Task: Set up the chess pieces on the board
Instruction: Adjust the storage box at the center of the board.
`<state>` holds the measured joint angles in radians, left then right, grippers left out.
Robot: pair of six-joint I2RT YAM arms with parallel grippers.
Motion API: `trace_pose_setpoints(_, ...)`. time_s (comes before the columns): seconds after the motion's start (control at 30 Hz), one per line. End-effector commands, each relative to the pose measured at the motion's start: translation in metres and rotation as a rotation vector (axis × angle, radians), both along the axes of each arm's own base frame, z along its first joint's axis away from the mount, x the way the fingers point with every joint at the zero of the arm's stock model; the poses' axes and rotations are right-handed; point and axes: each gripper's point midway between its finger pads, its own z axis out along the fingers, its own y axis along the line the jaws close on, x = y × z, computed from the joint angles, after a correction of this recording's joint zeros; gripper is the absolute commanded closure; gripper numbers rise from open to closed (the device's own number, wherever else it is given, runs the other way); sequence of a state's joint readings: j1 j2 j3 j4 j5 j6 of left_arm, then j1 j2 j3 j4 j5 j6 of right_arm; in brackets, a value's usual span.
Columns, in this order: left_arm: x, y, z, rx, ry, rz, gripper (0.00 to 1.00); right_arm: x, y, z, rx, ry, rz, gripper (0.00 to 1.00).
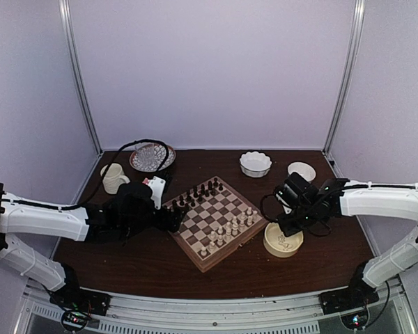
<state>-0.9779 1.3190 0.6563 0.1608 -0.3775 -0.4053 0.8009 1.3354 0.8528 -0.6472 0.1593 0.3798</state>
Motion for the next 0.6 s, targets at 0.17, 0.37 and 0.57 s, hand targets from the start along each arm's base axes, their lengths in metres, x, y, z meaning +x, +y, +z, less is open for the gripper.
trace_pose_setpoints(0.17,0.001,-0.007,0.012,-0.055,-0.017,-0.02,0.06,-0.008,-0.023,-0.03,-0.217,0.144,-0.029,0.98)
trace_pose_setpoints(0.37,0.0,-0.008,0.013,-0.055,-0.012,-0.021,0.06,-0.018,-0.034,-0.061,-0.32,0.246,-0.056,1.0)
trace_pose_setpoints(0.57,0.0,-0.006,0.016,-0.058,-0.015,-0.018,0.06,-0.028,-0.028,-0.065,-0.279,0.272,-0.041,0.99)
